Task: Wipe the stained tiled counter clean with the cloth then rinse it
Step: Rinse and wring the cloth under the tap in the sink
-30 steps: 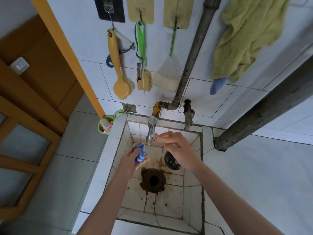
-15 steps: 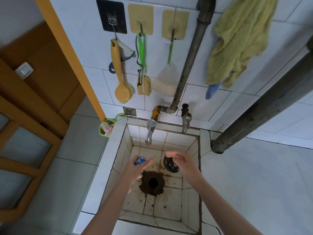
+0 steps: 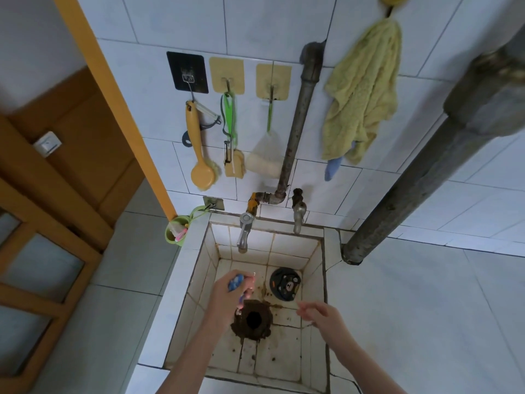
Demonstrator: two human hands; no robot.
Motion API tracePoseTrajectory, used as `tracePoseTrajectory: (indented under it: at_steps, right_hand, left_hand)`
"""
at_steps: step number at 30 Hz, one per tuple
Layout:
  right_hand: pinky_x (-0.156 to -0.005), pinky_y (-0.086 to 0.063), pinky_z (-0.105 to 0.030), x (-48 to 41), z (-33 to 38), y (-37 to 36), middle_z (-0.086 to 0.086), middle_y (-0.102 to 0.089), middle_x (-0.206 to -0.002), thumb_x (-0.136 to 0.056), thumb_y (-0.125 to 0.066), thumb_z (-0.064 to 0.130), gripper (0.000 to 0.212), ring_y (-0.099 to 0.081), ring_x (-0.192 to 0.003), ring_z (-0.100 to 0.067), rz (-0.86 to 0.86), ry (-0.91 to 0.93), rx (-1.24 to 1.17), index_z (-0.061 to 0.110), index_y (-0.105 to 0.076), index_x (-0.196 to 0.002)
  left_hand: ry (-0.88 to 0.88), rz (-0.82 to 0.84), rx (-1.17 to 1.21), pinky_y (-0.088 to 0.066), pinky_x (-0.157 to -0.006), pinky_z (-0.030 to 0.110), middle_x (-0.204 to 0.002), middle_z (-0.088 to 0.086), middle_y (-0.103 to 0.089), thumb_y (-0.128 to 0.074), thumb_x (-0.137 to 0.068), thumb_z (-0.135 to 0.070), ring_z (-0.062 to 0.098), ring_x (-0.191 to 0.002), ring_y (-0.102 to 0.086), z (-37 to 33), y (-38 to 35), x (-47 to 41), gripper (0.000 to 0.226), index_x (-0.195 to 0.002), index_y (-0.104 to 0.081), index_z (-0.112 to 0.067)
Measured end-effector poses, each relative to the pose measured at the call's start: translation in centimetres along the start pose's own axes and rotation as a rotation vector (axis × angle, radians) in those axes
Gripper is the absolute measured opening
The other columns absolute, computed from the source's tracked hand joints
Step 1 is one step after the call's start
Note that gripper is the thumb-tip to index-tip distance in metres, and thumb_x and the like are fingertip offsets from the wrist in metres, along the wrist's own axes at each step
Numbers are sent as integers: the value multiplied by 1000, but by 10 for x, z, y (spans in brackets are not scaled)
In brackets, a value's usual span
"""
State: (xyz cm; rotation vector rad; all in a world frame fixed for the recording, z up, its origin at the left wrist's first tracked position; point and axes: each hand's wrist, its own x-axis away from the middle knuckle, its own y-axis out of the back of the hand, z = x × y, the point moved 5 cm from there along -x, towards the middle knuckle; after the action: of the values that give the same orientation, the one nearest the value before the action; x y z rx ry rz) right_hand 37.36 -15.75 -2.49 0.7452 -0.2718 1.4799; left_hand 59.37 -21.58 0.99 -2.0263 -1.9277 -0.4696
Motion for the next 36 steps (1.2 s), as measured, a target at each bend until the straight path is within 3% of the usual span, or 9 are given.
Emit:
tracePoseTrajectory:
  at_steps: [4,9,11,14,18,25,29,33,36]
  right_hand:
    - [-68,-42,-14,0,-2,1,-4,-69,-98,-97,-44,10,22,-62,-87,-11,-15,-22,-9,14,-65,-101]
    - [-77,-44,-20,-11,2,-13,-1,-67,-102,-96,-45,15,20,-60,-90,-12,32,-12,55,23,-64,-94]
    - [-77,-44,-19,-15,8,-18,0,-66,-104,-97,-46,23,18,-61,-95,-11,74,-10,106,24,-63,-101]
    - [-79,-41,-20,-22,18,-21,3,-65,-107,-97,-45,29,23,-59,-102,-12,116,12,156,21,-61,-112]
    - [-79,-45,-24,-31,27,-19,1,-66,-105,-97,-45,27,21,-61,-103,-22,118,26,162,24,-62,-108]
    - [-90,-48,-32,-39,27,-16,-2,-64,-112,-97,-45,22,25,-61,-104,-23,126,22,203,19,-61,-116]
    - [-76,-41,-15,-39,28,-13,-3,-63,-115,-97,-45,19,27,-58,-107,-17,133,17,167,14,-59,-120]
    - [-95,-44,-26,-42,29,-12,-2,-62,-111,-97,-47,18,26,-57,-110,-17,131,6,151,13,-60,-118]
    - [-93,-41,-25,-44,29,-13,-4,-62,-114,-96,-49,18,24,-57,-109,-17,130,5,149,14,-60,-117]
  left_hand:
    - [-13,-38,-170,-33,-48,20,-58,1,-44,-60,-86,-32,11,-51,-40,3,-3,-8,28,-72,-52,-10]
    - [-25,-48,-251,-25,-47,21,-48,-5,-30,-51,-88,-48,9,-43,-27,-3,-16,-15,49,-53,-32,-19]
    - [-15,-56,-229,-25,-46,23,-45,-6,-29,-49,-88,-49,10,-41,-26,-4,-20,-16,52,-50,-31,-19]
    - [-12,-79,-246,-24,-46,22,-40,-9,-28,-49,-89,-47,8,-37,-25,-6,-24,-15,54,-47,-31,-19]
    - [-24,-96,-349,-24,-47,23,-44,-7,-26,-45,-91,-47,10,-40,-23,-10,-25,-16,53,-50,-29,-18]
    - [-3,-70,-385,-28,-50,24,-51,-2,-32,-44,-92,-46,11,-44,-29,-4,-20,-22,49,-56,-36,-14]
    - [88,10,-251,-32,-46,21,-52,-3,-41,-52,-89,-46,10,-45,-36,0,-19,-24,44,-61,-45,-14]
    - [35,33,-300,-35,-48,20,-54,-3,-45,-48,-91,-45,12,-50,-44,-8,-20,-24,44,-61,-45,-14]
    - [-5,-3,-401,-27,-49,24,-51,-3,-35,-42,-91,-51,11,-45,-33,-12,-20,-24,51,-54,-37,-16]
